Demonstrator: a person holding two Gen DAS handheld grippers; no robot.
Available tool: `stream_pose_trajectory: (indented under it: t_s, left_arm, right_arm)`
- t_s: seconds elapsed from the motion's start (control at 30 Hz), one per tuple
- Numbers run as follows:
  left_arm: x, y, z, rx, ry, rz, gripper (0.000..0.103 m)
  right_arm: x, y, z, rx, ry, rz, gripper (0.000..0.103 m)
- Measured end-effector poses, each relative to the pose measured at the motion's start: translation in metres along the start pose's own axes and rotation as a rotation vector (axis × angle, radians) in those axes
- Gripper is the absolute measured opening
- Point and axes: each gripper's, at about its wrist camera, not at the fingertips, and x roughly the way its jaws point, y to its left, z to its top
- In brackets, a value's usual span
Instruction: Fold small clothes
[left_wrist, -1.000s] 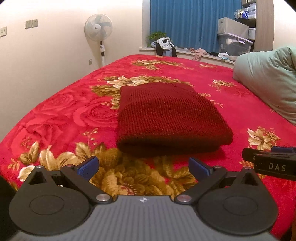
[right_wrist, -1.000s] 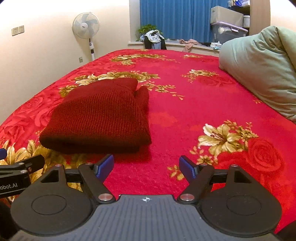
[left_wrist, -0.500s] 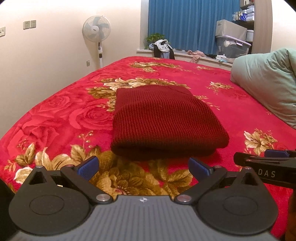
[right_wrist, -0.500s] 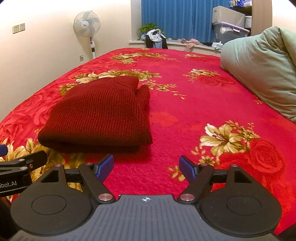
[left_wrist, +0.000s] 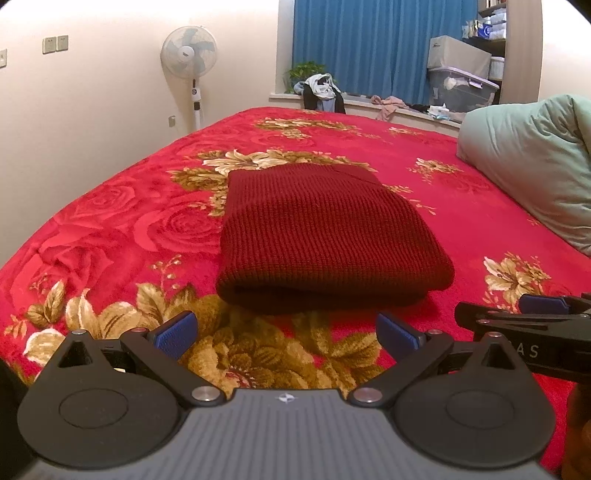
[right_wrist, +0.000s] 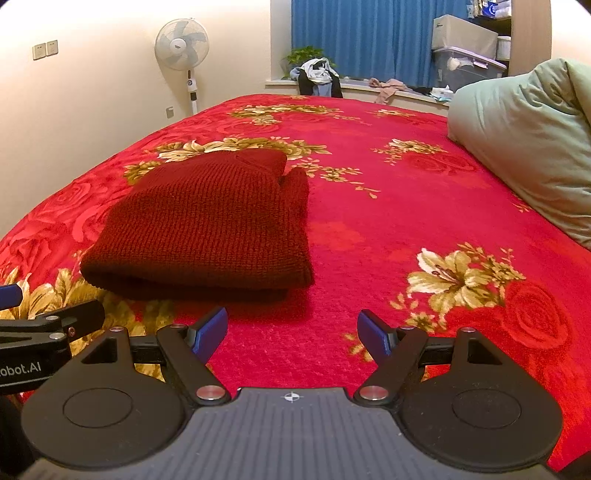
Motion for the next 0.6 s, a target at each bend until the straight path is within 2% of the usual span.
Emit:
stream_pose_trajectory:
  t_s: [0.6]
  left_arm:
    - [0.0010,-0.0019,-0.0005,0.002,0.004,-0.004,0.103]
  right_arm:
    - [0.0013,0.0010,0.0001,-0.007,0.002,0.003,0.079]
